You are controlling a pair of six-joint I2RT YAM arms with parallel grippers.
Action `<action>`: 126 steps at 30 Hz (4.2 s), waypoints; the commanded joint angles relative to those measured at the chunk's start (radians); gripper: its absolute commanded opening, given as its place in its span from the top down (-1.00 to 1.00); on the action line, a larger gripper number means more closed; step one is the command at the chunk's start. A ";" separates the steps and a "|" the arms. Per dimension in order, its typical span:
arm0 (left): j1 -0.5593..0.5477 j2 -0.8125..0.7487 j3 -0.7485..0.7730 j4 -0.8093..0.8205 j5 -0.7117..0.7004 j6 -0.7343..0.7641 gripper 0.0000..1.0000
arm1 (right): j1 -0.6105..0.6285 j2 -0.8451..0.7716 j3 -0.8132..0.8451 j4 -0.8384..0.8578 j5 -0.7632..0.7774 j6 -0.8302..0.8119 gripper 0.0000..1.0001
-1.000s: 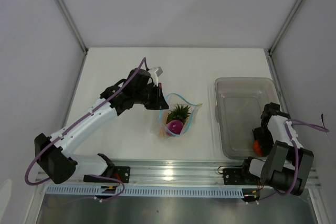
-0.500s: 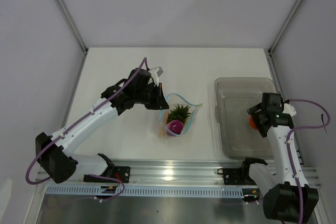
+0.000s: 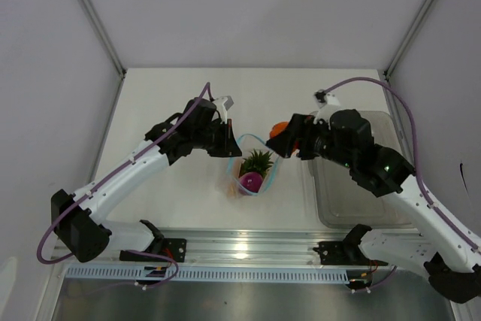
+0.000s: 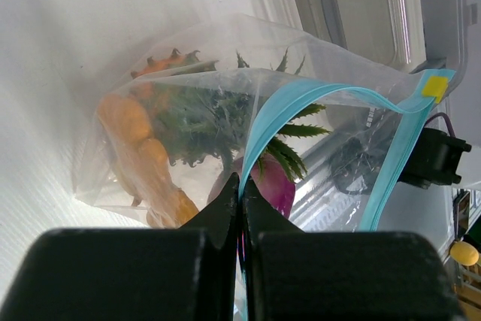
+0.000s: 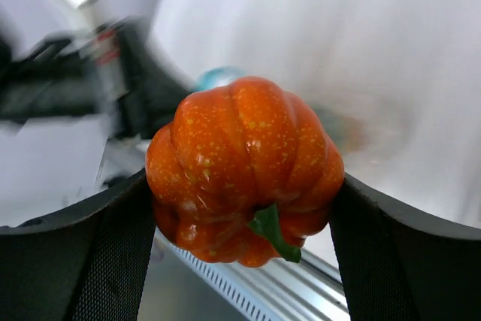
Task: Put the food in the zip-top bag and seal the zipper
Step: Place the fake vegetable in the zipper food storage bag, then adjust the zipper food storage bag at the center of the board.
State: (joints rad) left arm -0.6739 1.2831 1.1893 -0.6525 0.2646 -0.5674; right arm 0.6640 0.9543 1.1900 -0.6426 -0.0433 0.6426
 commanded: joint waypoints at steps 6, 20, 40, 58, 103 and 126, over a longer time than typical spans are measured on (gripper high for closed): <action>-0.004 -0.014 0.026 -0.001 -0.021 0.000 0.99 | 0.324 0.145 0.154 0.095 -0.139 -0.179 0.88; -0.004 -0.024 0.024 -0.002 -0.016 -0.009 0.99 | 0.373 0.319 0.152 -0.057 0.012 -0.193 0.55; -0.004 -0.016 0.033 0.001 0.002 -0.017 0.99 | 0.398 0.445 0.241 -0.135 0.209 -0.207 -0.64; -0.004 -0.021 0.047 -0.007 0.004 -0.009 0.99 | 0.373 0.246 0.352 -0.296 0.415 0.047 -0.99; -0.148 -0.192 0.135 -0.121 0.012 0.173 0.99 | 0.450 0.173 0.145 -0.273 0.221 0.298 1.00; -0.187 -0.142 0.075 -0.096 -0.077 0.126 0.99 | 0.361 0.196 0.112 -0.235 0.185 0.203 1.00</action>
State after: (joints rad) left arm -0.8581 1.0214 1.3598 -0.7490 0.2047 -0.4206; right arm 1.0496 1.1275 1.4277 -0.9291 0.1860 0.8520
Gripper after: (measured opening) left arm 0.004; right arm 0.002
